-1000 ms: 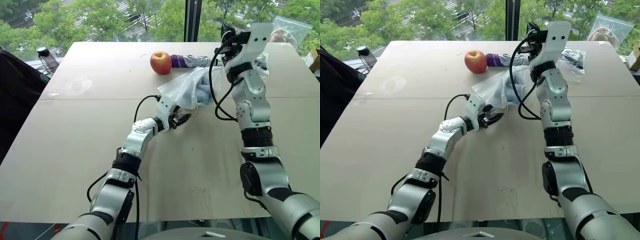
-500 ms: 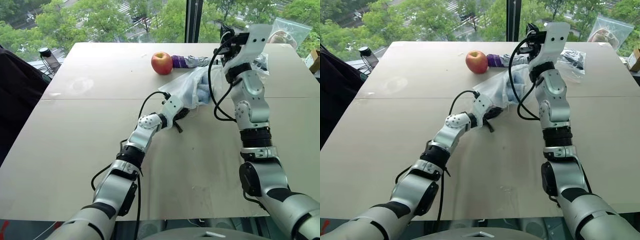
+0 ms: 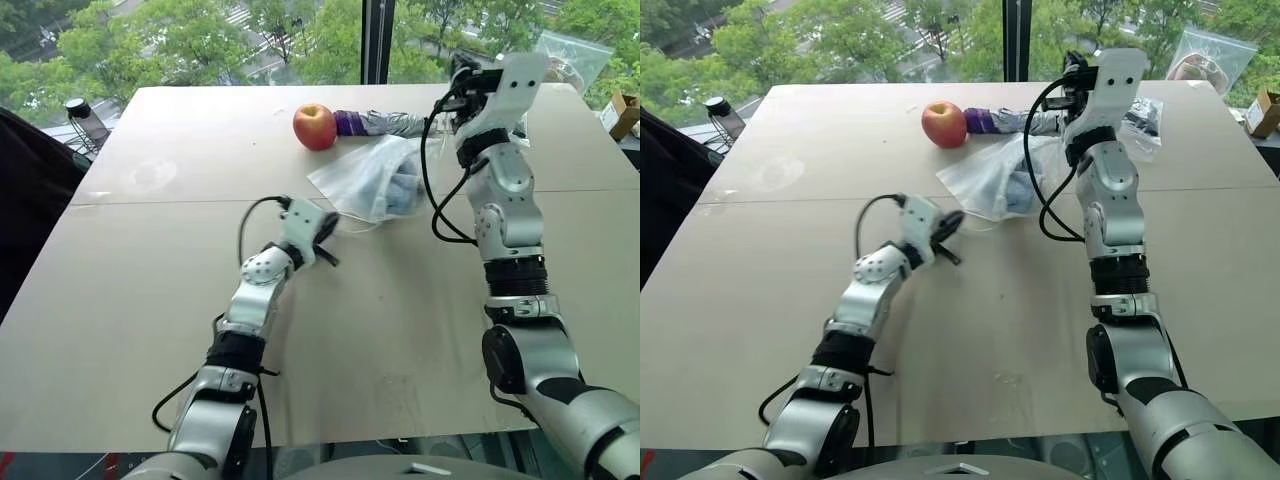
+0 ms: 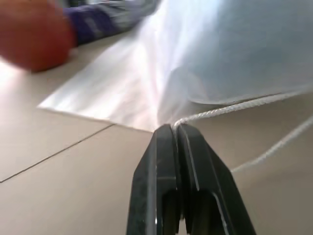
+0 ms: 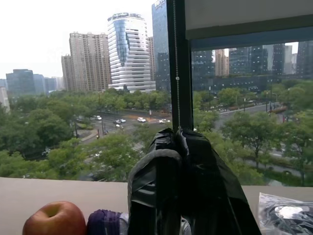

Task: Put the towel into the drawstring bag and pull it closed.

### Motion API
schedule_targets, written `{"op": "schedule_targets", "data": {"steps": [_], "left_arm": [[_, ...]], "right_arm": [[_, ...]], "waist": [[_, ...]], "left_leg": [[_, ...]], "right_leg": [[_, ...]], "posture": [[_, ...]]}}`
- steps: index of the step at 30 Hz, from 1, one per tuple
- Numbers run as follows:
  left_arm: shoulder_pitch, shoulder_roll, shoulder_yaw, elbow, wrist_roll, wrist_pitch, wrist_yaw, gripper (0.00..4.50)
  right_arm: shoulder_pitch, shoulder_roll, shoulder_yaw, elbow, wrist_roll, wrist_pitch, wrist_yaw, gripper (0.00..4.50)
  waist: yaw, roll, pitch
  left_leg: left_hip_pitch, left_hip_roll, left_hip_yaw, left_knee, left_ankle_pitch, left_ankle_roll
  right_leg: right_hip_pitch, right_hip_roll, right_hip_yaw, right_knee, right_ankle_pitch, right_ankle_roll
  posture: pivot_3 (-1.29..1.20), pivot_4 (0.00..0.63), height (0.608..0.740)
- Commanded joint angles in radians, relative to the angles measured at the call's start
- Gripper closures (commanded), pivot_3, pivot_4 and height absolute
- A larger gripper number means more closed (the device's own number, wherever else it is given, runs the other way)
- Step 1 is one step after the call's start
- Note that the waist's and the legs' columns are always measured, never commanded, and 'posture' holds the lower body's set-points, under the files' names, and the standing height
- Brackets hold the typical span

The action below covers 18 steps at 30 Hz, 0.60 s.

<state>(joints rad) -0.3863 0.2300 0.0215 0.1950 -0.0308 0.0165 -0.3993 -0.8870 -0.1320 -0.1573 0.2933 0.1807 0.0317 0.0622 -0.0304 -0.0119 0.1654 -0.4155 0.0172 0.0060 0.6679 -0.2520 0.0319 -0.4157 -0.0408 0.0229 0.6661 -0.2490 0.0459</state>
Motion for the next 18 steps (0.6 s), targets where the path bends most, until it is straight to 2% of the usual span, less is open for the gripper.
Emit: {"op": "schedule_targets", "data": {"steps": [1, 10, 18], "left_arm": [[0.054, 0.011, 0.058, -0.139, 0.032, -0.077, 0.106, 4.48], [0.092, 0.051, 0.150, -0.218, 0.250, -0.121, 0.434, 4.48], [0.108, 0.054, 0.219, -0.201, 0.331, -0.014, 0.612, 4.48]], "right_arm": [[-0.009, -0.022, -0.030, 0.002, -0.047, -0.047, -0.076, 4.50], [-0.006, -0.054, -0.079, 0.089, -0.113, -0.102, -0.231, 4.50], [0.015, -0.071, -0.140, 0.128, -0.120, -0.097, -0.369, 4.50]], "waist": [[0.001, 0.000, 0.000], [0.016, 0.000, 0.000], [0.016, 0.000, 0.000]], "left_leg": [[0.000, 0.000, 0.000, 0.000, 0.000, 0.000], [0.000, -0.001, 0.000, 0.000, 0.000, 0.000], [0.000, -0.001, 0.001, -0.001, 0.000, 0.000]], "right_leg": [[0.000, 0.000, 0.000, 0.000, 0.000, 0.000], [0.000, -0.001, -0.001, 0.000, 0.000, 0.000], [0.000, -0.001, -0.003, -0.001, 0.001, 0.000]], "posture": [[0.00, 0.150, 0.740], [0.00, 0.150, 0.740], [0.00, 0.150, 0.740]]}}
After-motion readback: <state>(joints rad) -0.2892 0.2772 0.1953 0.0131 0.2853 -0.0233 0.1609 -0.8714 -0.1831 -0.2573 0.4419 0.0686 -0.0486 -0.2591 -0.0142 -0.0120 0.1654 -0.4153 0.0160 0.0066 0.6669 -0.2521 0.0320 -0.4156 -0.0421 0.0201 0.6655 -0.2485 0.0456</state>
